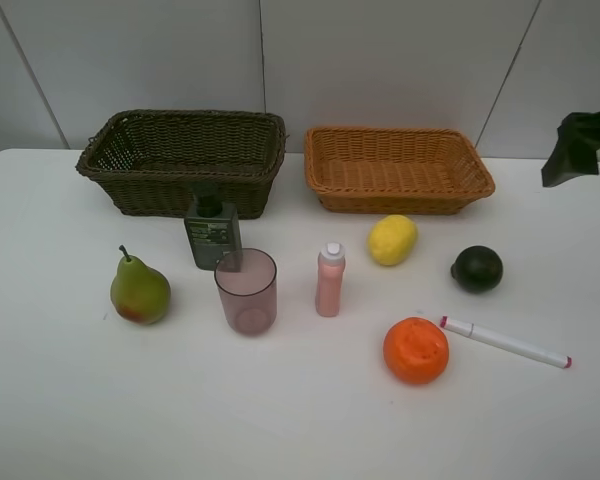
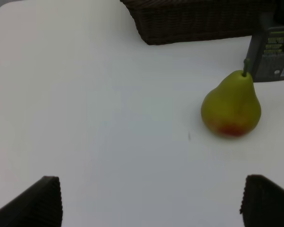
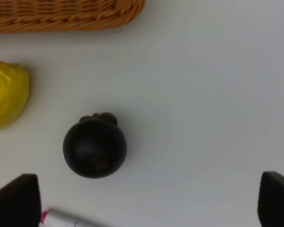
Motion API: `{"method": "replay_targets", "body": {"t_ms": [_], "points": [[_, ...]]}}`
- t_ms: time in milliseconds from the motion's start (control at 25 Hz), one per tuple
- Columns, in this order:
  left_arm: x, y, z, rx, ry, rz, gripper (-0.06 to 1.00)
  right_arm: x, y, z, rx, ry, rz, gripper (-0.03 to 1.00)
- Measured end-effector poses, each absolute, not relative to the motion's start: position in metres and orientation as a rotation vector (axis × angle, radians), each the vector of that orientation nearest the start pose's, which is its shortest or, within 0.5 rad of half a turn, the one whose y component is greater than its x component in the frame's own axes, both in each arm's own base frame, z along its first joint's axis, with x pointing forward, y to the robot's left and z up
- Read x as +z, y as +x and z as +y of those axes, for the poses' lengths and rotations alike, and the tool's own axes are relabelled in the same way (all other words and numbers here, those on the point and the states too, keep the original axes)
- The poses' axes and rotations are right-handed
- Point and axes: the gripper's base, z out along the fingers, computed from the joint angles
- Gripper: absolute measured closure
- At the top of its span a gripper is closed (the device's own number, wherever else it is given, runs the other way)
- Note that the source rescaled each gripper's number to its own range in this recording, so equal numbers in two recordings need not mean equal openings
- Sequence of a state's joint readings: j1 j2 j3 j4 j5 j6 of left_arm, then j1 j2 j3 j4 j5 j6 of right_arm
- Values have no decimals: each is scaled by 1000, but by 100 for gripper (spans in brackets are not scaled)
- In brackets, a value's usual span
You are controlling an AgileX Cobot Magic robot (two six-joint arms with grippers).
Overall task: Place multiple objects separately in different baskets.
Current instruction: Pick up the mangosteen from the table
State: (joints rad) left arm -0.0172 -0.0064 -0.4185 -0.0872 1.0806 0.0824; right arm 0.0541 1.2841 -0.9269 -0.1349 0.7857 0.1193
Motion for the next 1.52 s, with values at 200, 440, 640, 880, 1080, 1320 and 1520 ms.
{"method": "replay_targets", "body": {"t_ms": [200, 440, 640, 880, 1080, 1320, 1520], "points": [[253, 2, -7, -68, 108, 2134, -6, 242, 274, 9, -55, 14, 2733, 4], [253, 2, -7, -68, 108, 2134, -6, 198, 292, 13, -22, 42, 2857, 4], [253, 2, -7, -68, 108, 2134, -6, 172, 304, 20, 0, 23, 2879, 5], [253, 2, -7, -68, 108, 2134, -6, 152, 310, 22, 10, 16, 2901, 6], [253, 2, -7, -68, 108, 2134, -6, 142, 314, 24, 29, 21, 2903, 6], [253, 2, -7, -68, 108, 2134, -6, 137, 317, 26, 45, 8, 2890, 8], [253, 2, -7, -68, 108, 2134, -6, 138, 319, 32, 63, -20, 2868, 19]]}}
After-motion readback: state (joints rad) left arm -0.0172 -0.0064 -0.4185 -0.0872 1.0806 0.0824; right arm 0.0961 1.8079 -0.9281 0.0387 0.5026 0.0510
